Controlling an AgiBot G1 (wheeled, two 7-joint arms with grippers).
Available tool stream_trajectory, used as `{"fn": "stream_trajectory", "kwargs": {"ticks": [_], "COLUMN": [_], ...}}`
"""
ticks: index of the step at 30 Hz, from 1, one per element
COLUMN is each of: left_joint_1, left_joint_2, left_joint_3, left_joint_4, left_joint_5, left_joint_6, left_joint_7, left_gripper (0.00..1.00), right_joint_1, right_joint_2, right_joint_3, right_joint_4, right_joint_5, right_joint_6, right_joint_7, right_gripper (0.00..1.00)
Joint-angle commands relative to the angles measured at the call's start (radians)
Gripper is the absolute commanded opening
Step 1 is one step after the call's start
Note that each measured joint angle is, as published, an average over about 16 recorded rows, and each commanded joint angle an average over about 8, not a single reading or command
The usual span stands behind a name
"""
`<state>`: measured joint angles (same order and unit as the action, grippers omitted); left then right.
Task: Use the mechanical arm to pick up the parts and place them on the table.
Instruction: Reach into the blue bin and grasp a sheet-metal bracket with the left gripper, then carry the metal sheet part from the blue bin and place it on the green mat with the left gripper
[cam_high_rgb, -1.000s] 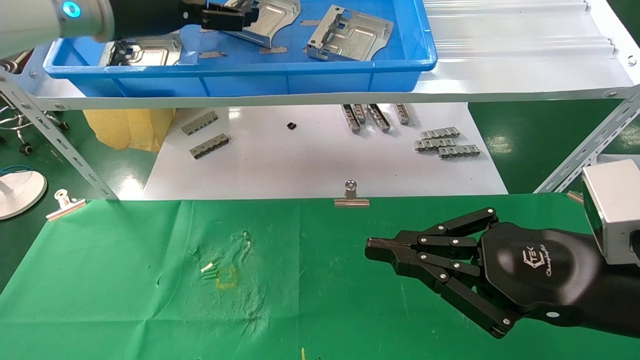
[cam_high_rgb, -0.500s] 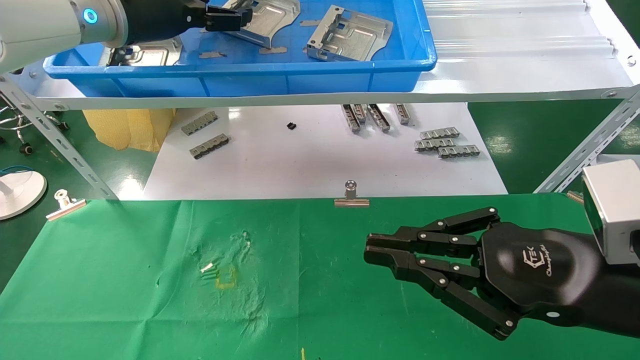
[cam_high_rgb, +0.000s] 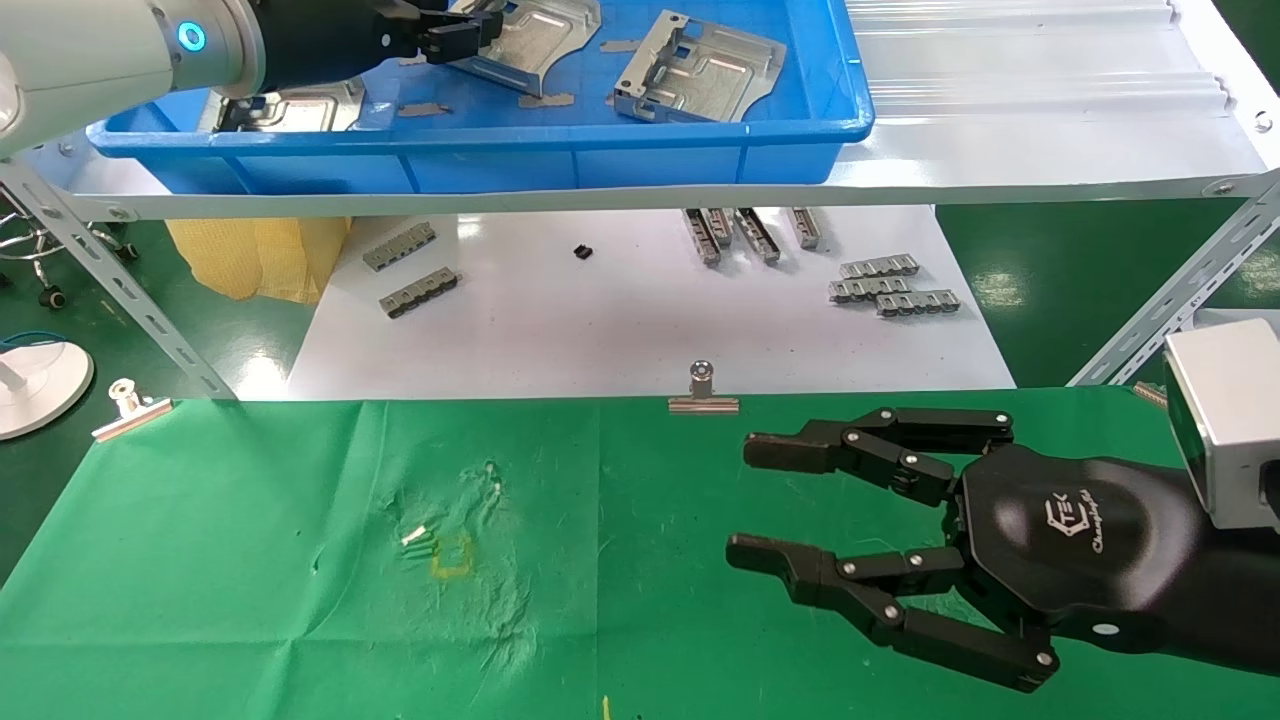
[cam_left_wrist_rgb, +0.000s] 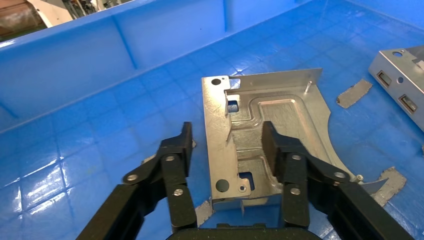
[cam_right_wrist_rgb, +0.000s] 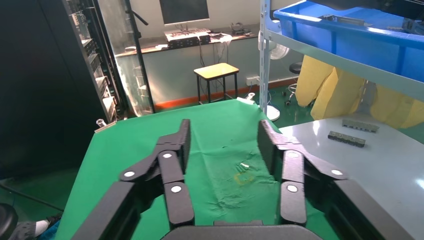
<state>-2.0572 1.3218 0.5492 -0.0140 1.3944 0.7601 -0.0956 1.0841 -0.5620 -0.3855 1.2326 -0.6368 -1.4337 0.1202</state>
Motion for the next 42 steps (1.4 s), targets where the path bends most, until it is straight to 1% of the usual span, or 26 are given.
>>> {"fn": "stream_trajectory", "kwargs": {"ticks": [1, 12, 17, 19, 22, 28, 34, 38, 42], "left_joint_1": [0.0, -0.006, -0.025, -0.032, -0.042, -0.044, -0.023, 0.018, 0.094], "left_joint_2": [0.001, -0.007, -0.031, -0.048, -0.081, -0.16, -0.231, -0.278, -0.339], "left_joint_3": [0.0, -0.005, -0.018, -0.026, -0.039, -0.057, -0.065, -0.057, -0.022], "left_joint_4": [0.0, -0.002, -0.023, -0.036, -0.059, -0.102, -0.134, -0.187, -0.306], "left_joint_5": [-0.001, -0.007, -0.027, -0.039, -0.059, -0.095, -0.124, -0.147, -0.194], "left_joint_6": [-0.001, 0.008, 0.062, 0.109, 0.209, 0.477, 0.736, 0.83, 0.848], "left_joint_7": [0.002, 0.003, 0.024, 0.041, 0.074, 0.156, 0.248, 0.303, 0.323], "left_gripper": [0.0, 0.0, 0.0, 0.0, 0.0, 0.0, 0.0, 0.0, 0.0], "right_joint_1": [0.0, 0.0, 0.0, 0.0, 0.0, 0.0, 0.0, 0.0, 0.0], "right_joint_2": [0.0, 0.0, 0.0, 0.0, 0.0, 0.0, 0.0, 0.0, 0.0], "right_joint_3": [0.0, 0.0, 0.0, 0.0, 0.0, 0.0, 0.0, 0.0, 0.0], "right_joint_4": [0.0, 0.0, 0.0, 0.0, 0.0, 0.0, 0.0, 0.0, 0.0], "right_joint_5": [0.0, 0.0, 0.0, 0.0, 0.0, 0.0, 0.0, 0.0, 0.0], "right_joint_6": [0.0, 0.0, 0.0, 0.0, 0.0, 0.0, 0.0, 0.0, 0.0], "right_joint_7": [0.0, 0.0, 0.0, 0.0, 0.0, 0.0, 0.0, 0.0, 0.0], "right_gripper": [1.0, 1.0, 1.0, 1.0, 1.0, 1.0, 1.0, 1.0, 1.0]}}
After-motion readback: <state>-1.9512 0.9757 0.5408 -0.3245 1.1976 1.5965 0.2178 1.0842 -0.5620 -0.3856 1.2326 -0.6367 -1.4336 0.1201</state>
